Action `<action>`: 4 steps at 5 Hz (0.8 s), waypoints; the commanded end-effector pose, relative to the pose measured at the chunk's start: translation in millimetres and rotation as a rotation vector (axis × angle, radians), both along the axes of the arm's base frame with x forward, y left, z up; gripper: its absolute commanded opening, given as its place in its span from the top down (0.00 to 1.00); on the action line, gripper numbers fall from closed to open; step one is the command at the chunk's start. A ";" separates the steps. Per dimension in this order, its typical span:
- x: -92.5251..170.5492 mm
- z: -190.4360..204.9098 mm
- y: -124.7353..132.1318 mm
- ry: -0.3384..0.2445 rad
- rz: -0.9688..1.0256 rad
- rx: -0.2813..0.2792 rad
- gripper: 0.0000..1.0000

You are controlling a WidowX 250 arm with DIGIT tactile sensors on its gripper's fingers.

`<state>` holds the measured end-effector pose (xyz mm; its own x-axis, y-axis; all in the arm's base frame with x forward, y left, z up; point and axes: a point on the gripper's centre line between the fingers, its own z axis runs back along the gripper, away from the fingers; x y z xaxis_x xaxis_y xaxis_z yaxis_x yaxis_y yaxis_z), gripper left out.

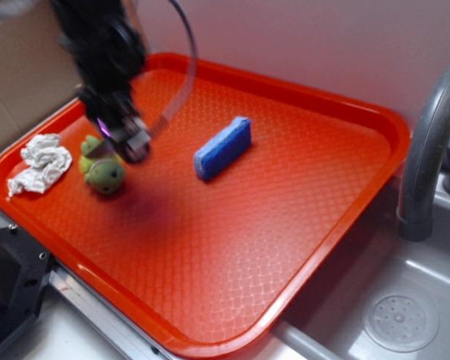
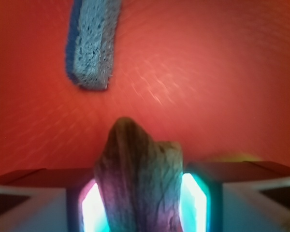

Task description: Grab the wood chip.

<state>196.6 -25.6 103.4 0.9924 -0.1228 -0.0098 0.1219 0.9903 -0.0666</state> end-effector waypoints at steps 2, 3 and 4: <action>19.0 129.3 -6.7 -0.125 0.267 -0.017 1.00; 22.8 121.2 -8.9 -0.120 0.277 -0.005 1.00; 19.6 114.0 -11.6 -0.119 0.281 0.019 1.00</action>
